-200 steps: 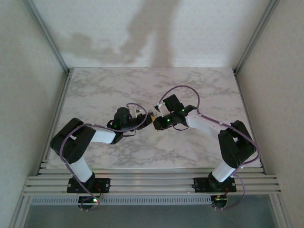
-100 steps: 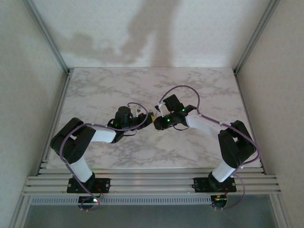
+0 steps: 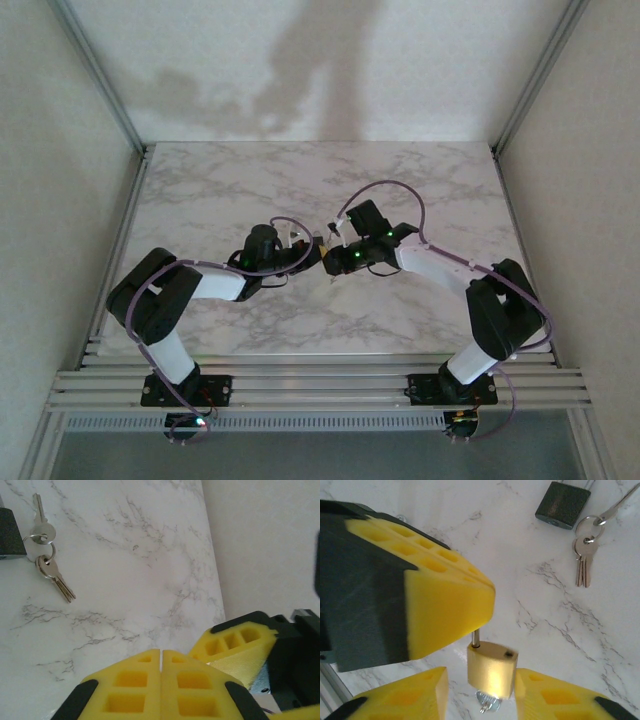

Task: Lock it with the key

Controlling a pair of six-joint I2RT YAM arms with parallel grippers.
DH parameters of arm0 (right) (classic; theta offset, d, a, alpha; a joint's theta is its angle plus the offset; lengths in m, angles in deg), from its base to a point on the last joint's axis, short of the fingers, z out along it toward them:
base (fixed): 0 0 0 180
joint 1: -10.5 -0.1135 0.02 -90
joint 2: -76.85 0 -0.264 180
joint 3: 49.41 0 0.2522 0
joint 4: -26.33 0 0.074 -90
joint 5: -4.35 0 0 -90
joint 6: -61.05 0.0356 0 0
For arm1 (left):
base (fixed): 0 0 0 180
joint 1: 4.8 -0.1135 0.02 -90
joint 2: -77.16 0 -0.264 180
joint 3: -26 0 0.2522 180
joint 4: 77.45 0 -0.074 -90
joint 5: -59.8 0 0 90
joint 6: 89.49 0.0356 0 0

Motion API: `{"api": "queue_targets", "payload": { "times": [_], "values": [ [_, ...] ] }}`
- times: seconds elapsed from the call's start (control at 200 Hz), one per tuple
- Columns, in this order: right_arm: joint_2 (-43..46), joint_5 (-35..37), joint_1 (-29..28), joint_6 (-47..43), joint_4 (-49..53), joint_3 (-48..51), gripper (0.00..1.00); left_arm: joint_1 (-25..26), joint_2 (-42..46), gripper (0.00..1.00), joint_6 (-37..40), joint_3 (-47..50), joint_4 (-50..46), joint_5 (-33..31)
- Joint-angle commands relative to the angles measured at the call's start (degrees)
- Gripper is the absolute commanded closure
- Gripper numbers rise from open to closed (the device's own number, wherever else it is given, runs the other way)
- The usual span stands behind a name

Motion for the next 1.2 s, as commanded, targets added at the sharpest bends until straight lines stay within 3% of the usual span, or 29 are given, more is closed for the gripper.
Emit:
{"api": "queue_targets", "payload": {
  "times": [0.0,0.435,0.851,1.191],
  "values": [
    [2.05,-1.44,-0.46,-0.59,-0.76,1.18,0.57,0.35,0.5,1.0,1.38,-0.54,0.13,-1.2],
    [2.66,-0.84,-2.02,2.11,-6.05,5.62,0.54,0.4,0.87,1.0,1.08,-0.19,0.44,-1.73],
    [0.27,6.5,-3.44,2.9,-5.41,3.09,0.61,0.4,1.29,1.0,1.08,-0.01,1.05,-0.56],
    [-1.76,4.63,-3.44,3.36,-6.21,1.47,0.66,0.4,1.25,1.0,0.83,0.08,1.95,0.4]
  ]
}}
